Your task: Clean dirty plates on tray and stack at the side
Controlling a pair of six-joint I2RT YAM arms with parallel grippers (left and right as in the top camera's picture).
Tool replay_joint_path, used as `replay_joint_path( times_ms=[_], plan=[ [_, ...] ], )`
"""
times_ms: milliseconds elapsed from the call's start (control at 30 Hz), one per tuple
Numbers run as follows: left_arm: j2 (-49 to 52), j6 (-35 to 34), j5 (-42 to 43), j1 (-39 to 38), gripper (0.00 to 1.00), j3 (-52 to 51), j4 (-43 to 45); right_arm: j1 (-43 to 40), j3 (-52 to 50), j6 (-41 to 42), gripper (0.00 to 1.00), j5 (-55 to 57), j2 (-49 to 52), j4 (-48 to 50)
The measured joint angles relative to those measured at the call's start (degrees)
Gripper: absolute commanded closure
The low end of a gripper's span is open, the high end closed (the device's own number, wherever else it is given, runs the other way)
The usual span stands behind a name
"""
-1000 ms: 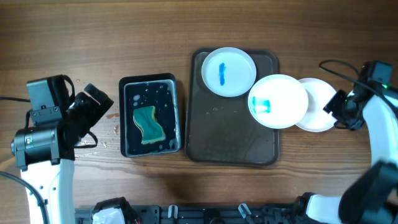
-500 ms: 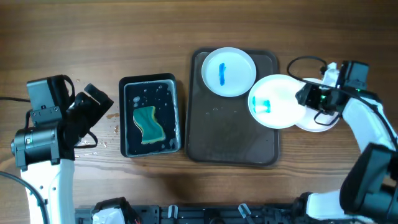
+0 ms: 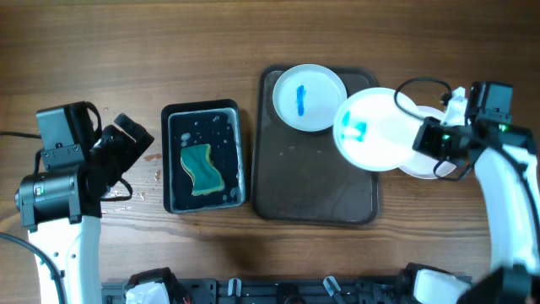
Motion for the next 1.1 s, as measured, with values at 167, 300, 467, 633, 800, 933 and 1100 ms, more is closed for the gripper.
replay_joint_path(
  times_ms=[167,300,467,633,800,933,1100],
  plan=[
    [0.0,0.0,0.0,0.0,0.0,0.0,0.0,14.91,-1.03,2.82,0.96,-0.48,-3.04,-0.68],
    [0.0,0.0,0.0,0.0,0.0,0.0,0.0,27.85,-8.59,11.96,0.96,3.3,0.66,7.02],
    [0.0,0.0,0.0,0.0,0.0,0.0,0.17,31.23,-13.97,19.8,0.77,7.41,7.98,14.25],
    [0.0,0.0,0.0,0.0,0.0,0.0,1.7,29.14,-13.77,19.71,0.65,11.78,9.88,15.45],
    [0.0,0.0,2.49,0.0,0.0,0.0,1.75,24.7,-8.04,13.22,0.62,11.32,6.82,9.33],
    [0.31,0.04,6.6,-0.44,0.13,0.02,-0.11,24.09,-0.63,6.03,0.54,8.15,-3.19,6.01],
    [5.75,1.51,6.54,-7.48,0.27,-2.14,-0.79,24.09,0.63,6.54,0.51,6.88,-10.29,3.58]
  ],
)
